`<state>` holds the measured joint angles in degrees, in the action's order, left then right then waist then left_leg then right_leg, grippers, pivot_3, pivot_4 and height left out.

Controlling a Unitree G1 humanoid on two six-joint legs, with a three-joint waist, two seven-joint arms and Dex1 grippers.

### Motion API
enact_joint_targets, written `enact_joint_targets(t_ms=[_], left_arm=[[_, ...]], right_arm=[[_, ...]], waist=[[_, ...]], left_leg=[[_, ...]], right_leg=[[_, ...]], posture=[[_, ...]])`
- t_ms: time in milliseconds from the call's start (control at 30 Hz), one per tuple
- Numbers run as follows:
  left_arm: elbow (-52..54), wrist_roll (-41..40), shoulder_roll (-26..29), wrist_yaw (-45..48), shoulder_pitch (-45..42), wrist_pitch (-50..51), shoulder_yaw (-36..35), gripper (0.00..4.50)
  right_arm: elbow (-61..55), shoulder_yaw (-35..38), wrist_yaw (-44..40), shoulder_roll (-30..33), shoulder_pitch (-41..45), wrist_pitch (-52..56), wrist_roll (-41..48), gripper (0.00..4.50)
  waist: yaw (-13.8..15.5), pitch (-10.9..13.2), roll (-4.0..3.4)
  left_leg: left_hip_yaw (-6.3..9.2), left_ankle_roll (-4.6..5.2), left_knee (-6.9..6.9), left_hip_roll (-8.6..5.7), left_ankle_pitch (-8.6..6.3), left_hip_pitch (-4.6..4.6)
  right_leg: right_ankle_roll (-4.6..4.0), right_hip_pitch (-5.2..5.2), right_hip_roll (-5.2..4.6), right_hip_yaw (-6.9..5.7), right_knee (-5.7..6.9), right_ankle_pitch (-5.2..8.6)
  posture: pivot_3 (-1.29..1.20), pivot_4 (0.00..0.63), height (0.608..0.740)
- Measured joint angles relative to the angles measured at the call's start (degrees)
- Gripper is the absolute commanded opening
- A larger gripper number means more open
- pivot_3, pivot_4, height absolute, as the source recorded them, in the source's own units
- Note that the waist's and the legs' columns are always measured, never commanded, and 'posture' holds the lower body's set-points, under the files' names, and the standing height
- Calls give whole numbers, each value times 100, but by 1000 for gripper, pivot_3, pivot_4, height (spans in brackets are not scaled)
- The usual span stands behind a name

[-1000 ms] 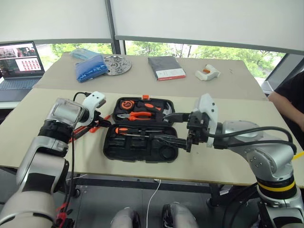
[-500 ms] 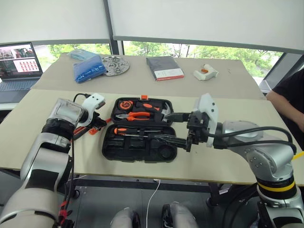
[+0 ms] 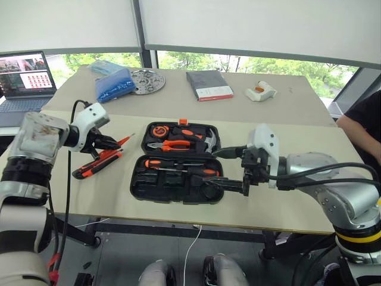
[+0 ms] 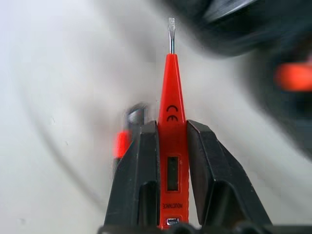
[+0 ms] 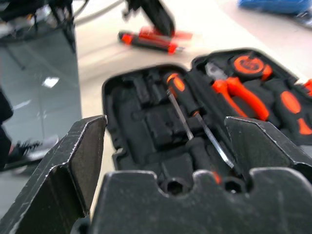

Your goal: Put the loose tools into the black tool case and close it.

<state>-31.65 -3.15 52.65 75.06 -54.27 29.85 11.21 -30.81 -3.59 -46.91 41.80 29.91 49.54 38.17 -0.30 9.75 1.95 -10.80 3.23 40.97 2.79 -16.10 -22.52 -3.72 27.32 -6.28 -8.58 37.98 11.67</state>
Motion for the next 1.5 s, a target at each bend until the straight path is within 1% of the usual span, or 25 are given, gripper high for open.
enact_joint_targets(t_ms=[100, 167, 267, 367, 467, 667, 733, 900, 1067, 1300, 1367, 1400, 1433, 1500], left_arm=[[932, -431, 67, 1162, 48, 68, 146, 373], [1402, -478, 38, 1536, 65, 45, 412, 373], [1563, -316, -161, 1670, 87, -77, 790, 373], [1399, 27, -627, 1596, 40, -274, 1249, 373], [872, 399, -991, 1409, -195, -590, 1524, 373], [85, 744, -1371, 1417, -470, -1310, 1638, 373], [-40, 789, -1445, 1474, -537, -1486, 1648, 373], [-73, 799, -1483, 1683, -554, -1550, 1704, 373], [-95, 772, -1498, 1714, -555, -1708, 1744, 373], [-419, 957, -1732, 1667, -648, -1850, 1730, 373], [-440, 969, -1746, 1672, -647, -1848, 1704, 1381], [-440, 981, -1742, 1675, -647, -1851, 1698, 1599], [-427, 957, -1718, 1698, -643, -1843, 1697, 1995], [-205, 579, -1475, 1723, -577, -1740, 1700, 2696]], right_arm=[[-1, -151, -101, 94, -176, -232, -259, 4500], [-1, -341, -162, 128, -258, -390, -437, 4500], [1, -505, -221, 172, -371, -588, -668, 4500], [15, -620, -255, 155, -398, -742, -867, 4500], [42, -632, -169, 4, -399, -776, -947, 4500], [56, -629, -1, -150, -399, -775, -1011, 4500], [55, -627, 67, -157, -399, -775, -1017, 4500], [33, -569, 206, -169, -457, -772, -1015, 4500], [-11, -482, 317, -169, -593, -769, -1011, 4500], [-23, -464, 441, -218, -622, -767, -991, 4500], [-24, -458, 468, -222, -645, -766, -987, 4500], [-25, -457, 476, -228, -663, -766, -986, 4500], [-27, -456, 481, -230, -682, -766, -984, 4500], [-69, -441, 491, -233, -745, -766, -983, 4500]], waist=[[52, 0, 0], [52, 0, 0], [52, 0, 0], [37, 0, 0], [23, 0, 1], [6, 0, 1], [12, 0, 1], [16, 0, 1], [16, 0, 1], [31, 0, 0], [31, 0, 0], [31, 0, 1], [30, 0, 1], [19, 0, 1]], left_leg=[[0, 9, 15, -1, -6, -11], [0, 11, 17, -3, -6, -11], [0, 11, 21, -2, -6, -10], [1, 11, 34, 3, -6, -15], [2, 11, 38, 5, -6, -17], [5, 12, 36, 4, -6, -18], [5, 13, 38, 3, -6, -19], [11, 16, 42, 3, -9, -24], [14, 16, 43, 3, -8, -25], [22, 22, 57, 3, -11, -31], [26, 25, 61, 4, -13, -34], [28, 25, 62, 4, -13, -36], [30, 25, 64, 4, -13, -38], [34, 25, 65, 5, -14, -42]], right_leg=[[3, 0, 1, -5, -2, 2], [6, 0, 2, 0, -1, 3], [6, 0, 8, 1, 3, 3], [6, 0, 15, 0, 4, 3], [7, 0, 19, 0, 5, 3], [6, 1, 16, -1, 2, 3], [6, 1, 13, -2, 3, 3], [7, 1, 11, -4, 3, 3], [7, 1, 12, -5, 3, 3], [8, 0, 11, -9, 5, 2], [8, 0, 12, -11, 5, 2], [8, 0, 12, -13, 4, 2], [8, 1, 12, -13, 4, 2], [8, 3, 12, -15, 4, 2]], posture=[[0, 150, 718], [0, 150, 718], [0, 150, 718], [0, 150, 718], [0, 150, 718], [0, 150, 718], [0, 150, 718], [0, 150, 718], [0, 150, 718], [0, 150, 718], [0, 150, 718], [0, 150, 718], [0, 150, 718], [0, 150, 718]])
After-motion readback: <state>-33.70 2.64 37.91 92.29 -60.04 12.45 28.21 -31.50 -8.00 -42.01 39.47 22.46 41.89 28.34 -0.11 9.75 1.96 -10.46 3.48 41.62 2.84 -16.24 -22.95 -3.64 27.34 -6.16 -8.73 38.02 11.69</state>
